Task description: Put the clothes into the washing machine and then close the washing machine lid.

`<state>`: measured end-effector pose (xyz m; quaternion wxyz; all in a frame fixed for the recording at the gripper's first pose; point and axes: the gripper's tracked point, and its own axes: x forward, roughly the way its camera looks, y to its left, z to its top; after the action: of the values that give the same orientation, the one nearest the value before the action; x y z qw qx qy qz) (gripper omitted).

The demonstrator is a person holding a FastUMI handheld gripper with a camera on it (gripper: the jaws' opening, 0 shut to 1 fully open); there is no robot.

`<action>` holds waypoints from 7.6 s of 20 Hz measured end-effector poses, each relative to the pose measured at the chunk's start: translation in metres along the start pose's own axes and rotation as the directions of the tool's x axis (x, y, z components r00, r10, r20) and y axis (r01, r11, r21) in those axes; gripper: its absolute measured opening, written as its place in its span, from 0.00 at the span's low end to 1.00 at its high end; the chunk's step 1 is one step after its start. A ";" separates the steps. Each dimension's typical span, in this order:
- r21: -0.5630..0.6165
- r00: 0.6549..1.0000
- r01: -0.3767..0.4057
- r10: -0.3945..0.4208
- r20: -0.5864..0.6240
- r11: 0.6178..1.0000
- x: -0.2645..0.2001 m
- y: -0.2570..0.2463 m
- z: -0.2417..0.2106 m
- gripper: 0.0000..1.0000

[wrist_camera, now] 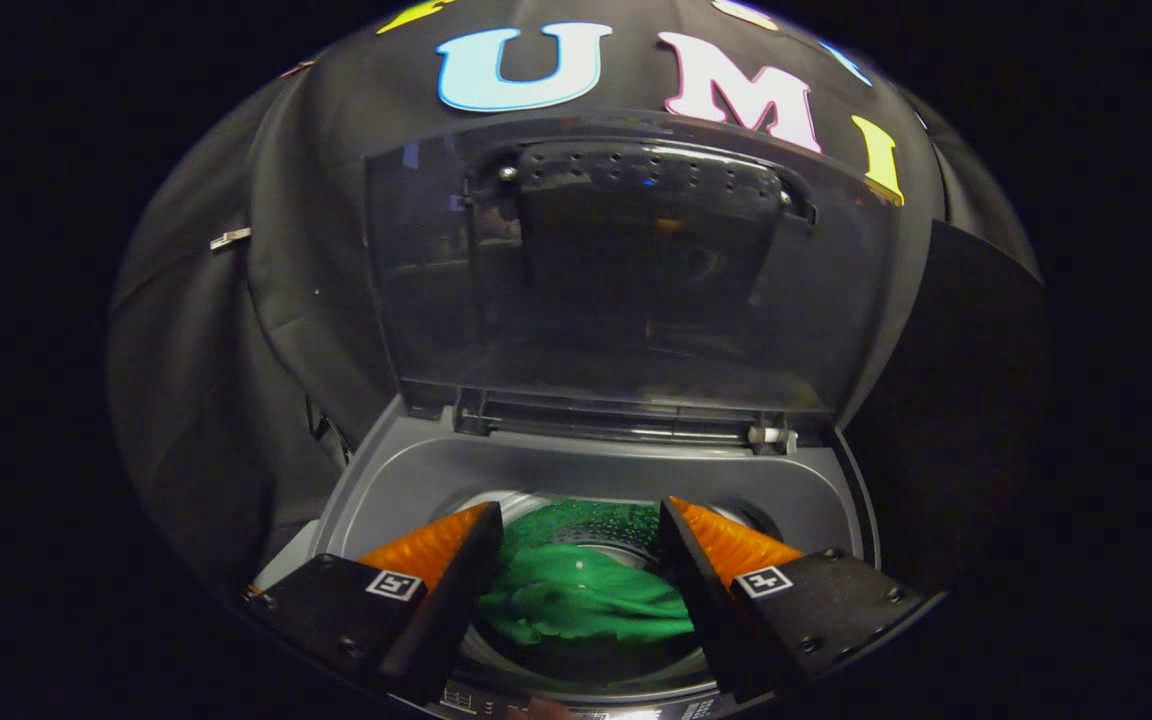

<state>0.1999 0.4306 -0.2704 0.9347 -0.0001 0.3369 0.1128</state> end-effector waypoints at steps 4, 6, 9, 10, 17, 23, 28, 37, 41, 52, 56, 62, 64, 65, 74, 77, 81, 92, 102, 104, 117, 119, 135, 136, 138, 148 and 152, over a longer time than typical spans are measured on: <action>0.008 1.000 -0.005 0.005 -0.005 1.000 -0.012 0.007 -0.001 0.99; 0.016 0.999 0.014 -0.014 0.028 1.000 -0.020 -0.002 0.007 0.99; 0.074 0.995 0.026 -0.033 0.093 0.997 -0.041 -0.014 0.033 0.99; 0.097 0.993 0.026 -0.037 0.114 0.995 -0.048 -0.017 0.044 0.99; 0.122 0.955 0.100 -0.129 0.268 0.988 -0.090 -0.060 0.153 0.98; 0.064 0.946 0.108 -0.123 0.299 0.992 -0.072 -0.079 0.231 0.98; 0.050 0.964 0.041 -0.053 0.259 0.998 -0.025 -0.067 0.258 0.98; 0.088 0.972 -0.065 0.043 0.231 0.994 0.015 -0.052 0.256 0.97; 0.092 0.964 -0.098 0.071 0.257 0.991 0.015 -0.051 0.254 0.99; 0.087 0.959 -0.104 0.076 0.275 0.991 -0.025 -0.049 0.230 1.00; 0.090 0.961 -0.100 0.073 0.268 0.991 -0.042 -0.047 0.216 1.00; 0.091 0.966 -0.093 0.067 0.250 0.992 -0.060 -0.044 0.198 0.99; 0.090 0.966 -0.092 0.067 0.251 0.992 -0.065 -0.043 0.194 0.99; 0.090 0.965 -0.092 0.067 0.252 0.992 -0.067 -0.043 0.192 0.99; 0.096 0.969 -0.072 0.047 0.243 0.993 -0.076 -0.041 0.177 0.99; 0.108 0.977 -0.066 0.043 0.208 0.992 -0.073 -0.038 0.162 0.99; 0.108 0.999 -0.010 0.006 0.036 0.994 -0.057 -0.040 0.099 0.99; -0.060 0.984 0.045 -0.034 0.177 0.997 -0.087 -0.029 0.093 0.99; -0.094 0.902 0.120 -0.069 0.426 0.988 -0.218 -0.082 0.177 0.98; -0.066 0.878 0.153 -0.105 0.466 0.986 -0.248 -0.111 0.187 0.97; 0.060 0.833 0.231 -0.229 0.504 0.971 -0.335 -0.276 0.169 0.97; 0.072 0.826 0.228 -0.232 0.514 0.971 -0.342 -0.290 0.170 0.97; 0.034 0.815 0.158 -0.150 0.560 0.987 -0.353 -0.286 0.173 0.97; 0.040 0.813 0.157 -0.152 0.562 0.987 -0.353 -0.286 0.174 0.97; 0.050 0.812 0.154 -0.155 0.563 0.987 -0.354 -0.287 0.174 0.97; 0.065 0.813 0.161 -0.170 0.557 0.985 -0.350 -0.295 0.172 0.97; 0.056 0.812 0.165 -0.168 0.559 0.985 -0.351 -0.295 0.171 0.97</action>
<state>0.1075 0.0821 0.0609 0.9986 0.0058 0.0465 0.0249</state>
